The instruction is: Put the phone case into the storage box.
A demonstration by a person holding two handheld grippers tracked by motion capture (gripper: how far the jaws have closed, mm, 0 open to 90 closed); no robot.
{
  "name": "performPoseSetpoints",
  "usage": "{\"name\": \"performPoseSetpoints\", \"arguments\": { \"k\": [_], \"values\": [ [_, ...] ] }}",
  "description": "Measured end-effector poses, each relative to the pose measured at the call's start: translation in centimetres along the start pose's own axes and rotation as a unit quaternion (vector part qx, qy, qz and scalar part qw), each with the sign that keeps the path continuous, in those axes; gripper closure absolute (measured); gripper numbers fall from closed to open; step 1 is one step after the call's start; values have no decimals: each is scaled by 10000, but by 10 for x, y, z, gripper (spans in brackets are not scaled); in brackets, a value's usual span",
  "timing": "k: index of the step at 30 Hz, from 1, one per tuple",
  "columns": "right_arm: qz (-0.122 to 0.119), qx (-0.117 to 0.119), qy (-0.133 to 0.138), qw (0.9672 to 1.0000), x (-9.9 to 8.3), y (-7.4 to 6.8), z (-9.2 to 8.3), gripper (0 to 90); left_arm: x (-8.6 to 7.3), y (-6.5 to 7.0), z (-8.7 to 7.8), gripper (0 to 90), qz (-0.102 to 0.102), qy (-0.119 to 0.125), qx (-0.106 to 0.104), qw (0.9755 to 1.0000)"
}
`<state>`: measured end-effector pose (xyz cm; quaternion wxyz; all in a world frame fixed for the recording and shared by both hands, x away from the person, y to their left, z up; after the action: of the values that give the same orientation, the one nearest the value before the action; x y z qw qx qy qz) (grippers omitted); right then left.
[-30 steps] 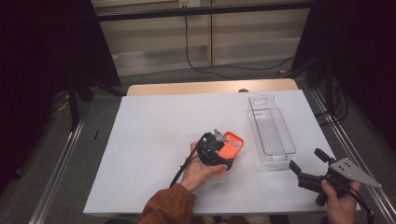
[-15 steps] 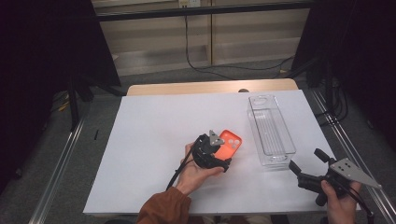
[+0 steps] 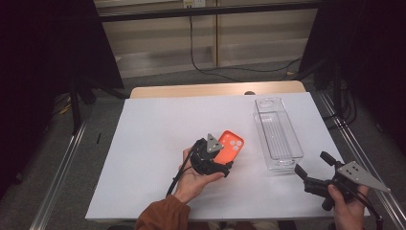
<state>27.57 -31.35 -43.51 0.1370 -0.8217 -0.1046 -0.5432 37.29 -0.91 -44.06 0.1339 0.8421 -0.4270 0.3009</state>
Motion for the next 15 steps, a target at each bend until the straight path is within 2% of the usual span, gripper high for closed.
{"name": "performPoseSetpoints", "arguments": {
  "k": [5, 15],
  "values": [
    [-6, 104, 34, 9999, 5, -5, 2, 0, -3, 0, -4, 153, 25, 13, -1, 10000],
    [-229, 355, -21, 9991, 13, -16, 10, 0, -6, 2, -17, 153, 93, 167, 64, 9998]
  ]
}}
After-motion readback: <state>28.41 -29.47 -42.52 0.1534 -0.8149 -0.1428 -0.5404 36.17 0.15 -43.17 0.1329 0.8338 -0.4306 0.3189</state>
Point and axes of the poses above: each handheld gripper's, and its own axes: z roughly forward along the jaws, x roughly out of its top, y roughly to its right, the point moved 5 cm from there along z, roughly forward along the jaws, and after that the axes turned 11 degrees about -y, right-handed, at the moved point
